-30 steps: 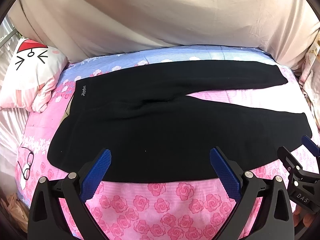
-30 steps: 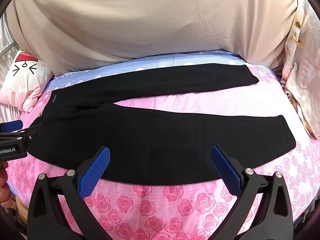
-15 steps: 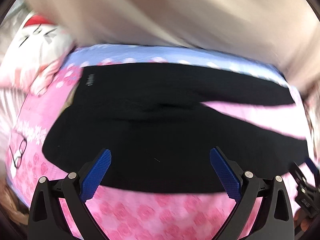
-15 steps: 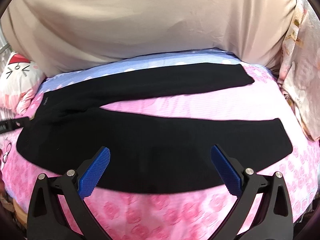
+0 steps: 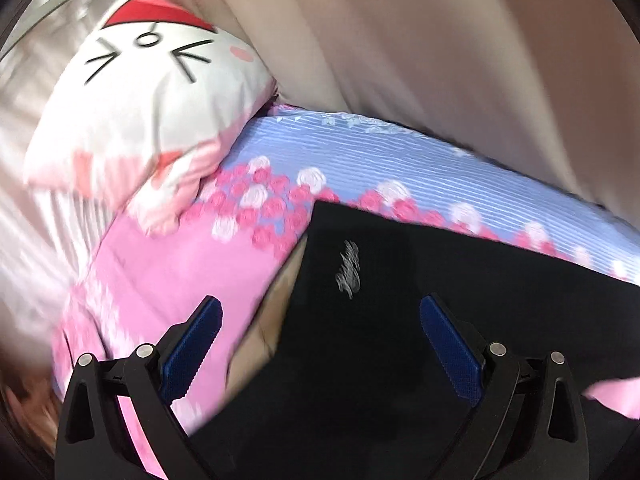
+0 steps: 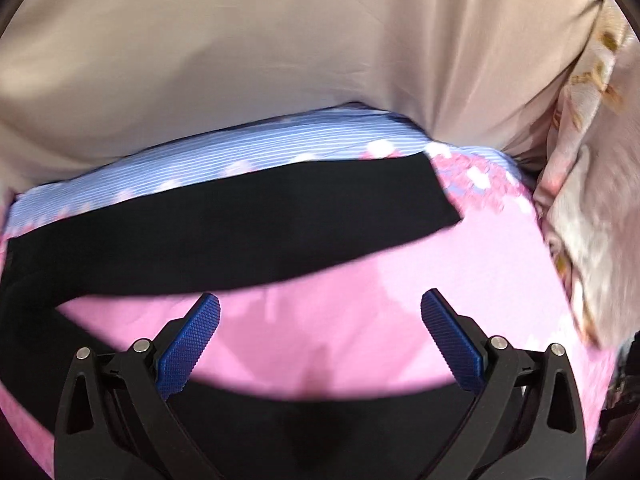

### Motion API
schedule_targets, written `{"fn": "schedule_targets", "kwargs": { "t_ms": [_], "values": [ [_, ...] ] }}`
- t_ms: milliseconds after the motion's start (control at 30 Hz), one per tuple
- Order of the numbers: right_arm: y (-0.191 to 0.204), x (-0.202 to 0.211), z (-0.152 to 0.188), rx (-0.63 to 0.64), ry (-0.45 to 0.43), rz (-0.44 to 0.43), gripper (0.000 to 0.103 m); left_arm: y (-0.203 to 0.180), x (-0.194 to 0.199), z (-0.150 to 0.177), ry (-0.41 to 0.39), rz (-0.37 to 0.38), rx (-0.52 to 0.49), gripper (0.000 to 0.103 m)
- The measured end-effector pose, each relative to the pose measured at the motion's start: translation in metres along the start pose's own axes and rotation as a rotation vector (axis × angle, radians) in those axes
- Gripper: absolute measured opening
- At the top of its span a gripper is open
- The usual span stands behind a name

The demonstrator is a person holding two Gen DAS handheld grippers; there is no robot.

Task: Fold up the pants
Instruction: 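Grasp the waistband with the left tool while the right tool grasps the waistband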

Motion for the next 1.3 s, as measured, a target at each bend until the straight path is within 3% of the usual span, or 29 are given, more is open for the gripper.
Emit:
{"fn": "schedule_targets", "kwargs": {
  "t_ms": [133,267,467,700,967,1067,1100,1133,1167,1200,1233,1300],
  "values": [
    [-0.043,-0.05,-0.046,-0.003,0.04,0.06,0.098,0.008,-0.064,-0.037,0.073,0.005,0.02,0.098],
    [-0.075,-0.097,-0.085,0.011,0.091,0.12,0.098,0.012,-0.107,-0.048,0.125,-0.027,0.021,0.098],
    [-0.096,-0.143,-0.124,-0.009,0.122,0.051,0.098,0.019,-0.127,-0.048,0.131,0.03,0.06,0.098],
    [-0.095,-0.186,-0.134,-0.011,0.192,-0.025,0.098,0.024,-0.142,-0.044,0.143,0.144,0.09,0.098],
    [-0.107,-0.198,-0.13,-0.04,0.162,-0.078,0.097,0.013,-0.145,-0.057,0.118,0.164,0.014,0.098],
    [-0.111,-0.19,-0.129,-0.046,0.158,-0.085,0.078,0.01,-0.153,-0.065,0.123,0.183,0.004,0.095],
    [-0.114,-0.188,-0.13,-0.053,0.156,-0.085,0.066,0.008,-0.153,-0.069,0.114,0.202,0.0,0.084],
    [-0.118,-0.185,-0.129,-0.059,0.154,-0.093,0.053,0.006,-0.152,-0.072,0.103,0.229,-0.004,0.064],
    [-0.121,-0.183,-0.13,-0.068,0.156,-0.103,0.045,0.002,-0.152,-0.077,0.097,0.246,-0.011,0.053],
    [-0.123,-0.181,-0.131,-0.078,0.16,-0.137,0.03,0.0,-0.153,-0.079,0.1,0.216,-0.023,0.045],
    [-0.123,-0.18,-0.132,-0.083,0.177,-0.155,0.022,-0.005,-0.153,-0.08,0.104,0.194,-0.042,0.043],
    [-0.118,-0.176,-0.132,-0.057,0.182,-0.159,0.016,-0.009,-0.151,-0.081,0.103,0.18,-0.071,0.03]
  ]
}}
Point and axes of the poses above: each gripper's, at about its wrist camera, not at the fingertips, and x roughly against the way its jaws point, y to its left, z to its underside, the point moved 3 cm from there along -x, roughly the way its jaws point, and after that the axes turned 4 degrees about y, right-handed, at the moved point
